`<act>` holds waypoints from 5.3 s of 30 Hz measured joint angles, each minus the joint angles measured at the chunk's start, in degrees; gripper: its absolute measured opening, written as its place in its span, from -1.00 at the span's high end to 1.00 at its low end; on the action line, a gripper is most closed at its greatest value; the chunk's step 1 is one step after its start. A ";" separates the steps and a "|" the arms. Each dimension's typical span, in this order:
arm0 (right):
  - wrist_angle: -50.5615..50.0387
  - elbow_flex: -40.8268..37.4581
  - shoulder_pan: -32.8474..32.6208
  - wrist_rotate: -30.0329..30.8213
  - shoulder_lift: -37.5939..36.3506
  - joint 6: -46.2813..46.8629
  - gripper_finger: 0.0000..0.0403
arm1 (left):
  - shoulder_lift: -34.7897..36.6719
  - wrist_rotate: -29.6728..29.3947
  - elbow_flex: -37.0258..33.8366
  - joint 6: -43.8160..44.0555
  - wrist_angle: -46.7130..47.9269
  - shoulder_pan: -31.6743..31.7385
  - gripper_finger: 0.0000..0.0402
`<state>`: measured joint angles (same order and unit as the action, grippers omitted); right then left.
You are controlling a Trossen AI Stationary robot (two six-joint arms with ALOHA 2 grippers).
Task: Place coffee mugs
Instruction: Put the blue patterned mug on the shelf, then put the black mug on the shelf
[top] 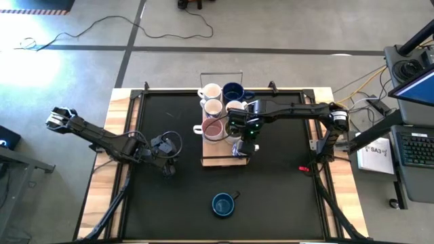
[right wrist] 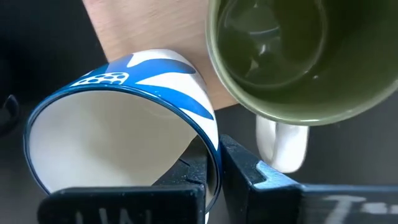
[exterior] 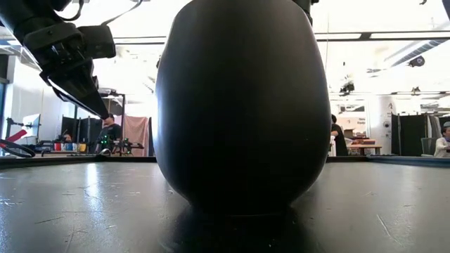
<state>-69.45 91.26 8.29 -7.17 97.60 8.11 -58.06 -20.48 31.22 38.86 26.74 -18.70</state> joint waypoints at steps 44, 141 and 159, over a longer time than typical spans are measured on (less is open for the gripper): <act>3.51 0.09 -0.02 -4.97 -1.81 -4.71 0.59 | 0.00 -0.01 0.00 -0.66 0.40 -0.02 0.60; 89.82 -85.54 -39.41 19.31 -58.08 11.36 0.63 | -39.93 6.62 46.01 14.13 8.38 -7.75 0.60; 90.28 -89.61 -39.41 22.28 -59.20 11.35 0.63 | -40.11 7.57 46.01 17.04 4.34 -7.63 0.60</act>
<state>20.83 1.65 -31.11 15.11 38.39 19.45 -98.17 -12.92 77.23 55.90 31.07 -26.33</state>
